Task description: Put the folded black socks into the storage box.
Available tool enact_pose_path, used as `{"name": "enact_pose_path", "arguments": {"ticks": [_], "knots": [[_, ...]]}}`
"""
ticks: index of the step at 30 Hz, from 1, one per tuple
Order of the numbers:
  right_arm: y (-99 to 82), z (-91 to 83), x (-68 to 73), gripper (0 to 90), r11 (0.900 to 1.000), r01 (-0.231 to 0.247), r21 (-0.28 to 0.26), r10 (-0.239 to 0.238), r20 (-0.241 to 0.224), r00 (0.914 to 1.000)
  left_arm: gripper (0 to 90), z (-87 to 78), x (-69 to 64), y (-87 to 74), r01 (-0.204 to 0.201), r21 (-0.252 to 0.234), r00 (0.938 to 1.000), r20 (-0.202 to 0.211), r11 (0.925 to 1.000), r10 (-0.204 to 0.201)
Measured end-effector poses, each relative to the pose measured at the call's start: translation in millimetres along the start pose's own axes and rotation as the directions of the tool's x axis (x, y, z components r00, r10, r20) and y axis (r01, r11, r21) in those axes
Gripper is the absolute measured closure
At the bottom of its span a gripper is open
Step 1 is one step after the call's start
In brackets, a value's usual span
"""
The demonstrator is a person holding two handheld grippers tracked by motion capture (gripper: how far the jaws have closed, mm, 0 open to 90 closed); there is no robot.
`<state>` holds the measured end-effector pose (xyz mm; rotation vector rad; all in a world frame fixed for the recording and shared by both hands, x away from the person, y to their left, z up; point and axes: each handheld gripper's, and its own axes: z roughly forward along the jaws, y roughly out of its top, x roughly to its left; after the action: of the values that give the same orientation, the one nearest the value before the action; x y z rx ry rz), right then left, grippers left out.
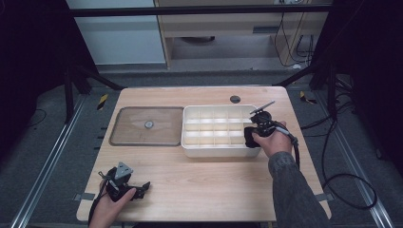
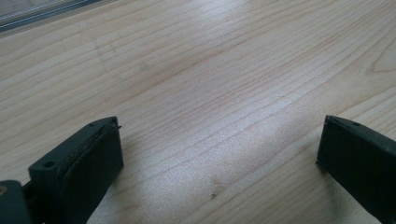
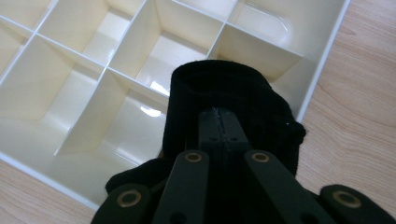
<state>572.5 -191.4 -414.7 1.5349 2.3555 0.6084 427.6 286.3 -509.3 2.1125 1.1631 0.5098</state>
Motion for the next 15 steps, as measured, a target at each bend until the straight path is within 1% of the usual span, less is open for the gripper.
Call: {"name": "enact_pose_path", "arguments": {"ticks": [1,8,13,14,15], "knots": [[-0.8,0.5,-0.4,90.0,0.9999,0.008,-0.007,-0.008,-0.001,1.0000,0.0,0.0,-0.1,0.0,0.000,0.000,1.0000,0.001,1.0000,0.000],[-5.1,1.7,0.2,90.0,0.9999,0.002,-0.014,-0.003,-0.011,0.9999,0.0,0.1,-0.2,0.0,-0.001,0.000,1.0000,0.001,1.0000,0.001],[-7.8,3.5,1.8,90.0,0.9998,0.011,-0.015,-0.011,-0.007,0.9999,0.0,-0.1,-0.1,0.2,-0.005,0.002,1.0000,0.001,1.0000,0.005],[-8.8,3.6,2.5,90.0,0.9999,0.004,-0.015,-0.005,-0.012,0.9999,0.0,-0.1,0.0,0.2,-0.007,0.004,1.0000,0.001,1.0000,0.007],[-9.7,4.0,2.3,90.0,0.9998,0.010,-0.015,-0.010,-0.013,0.9999,0.0,-0.1,0.0,0.2,-0.007,0.004,1.0000,0.002,1.0000,0.007]]}}
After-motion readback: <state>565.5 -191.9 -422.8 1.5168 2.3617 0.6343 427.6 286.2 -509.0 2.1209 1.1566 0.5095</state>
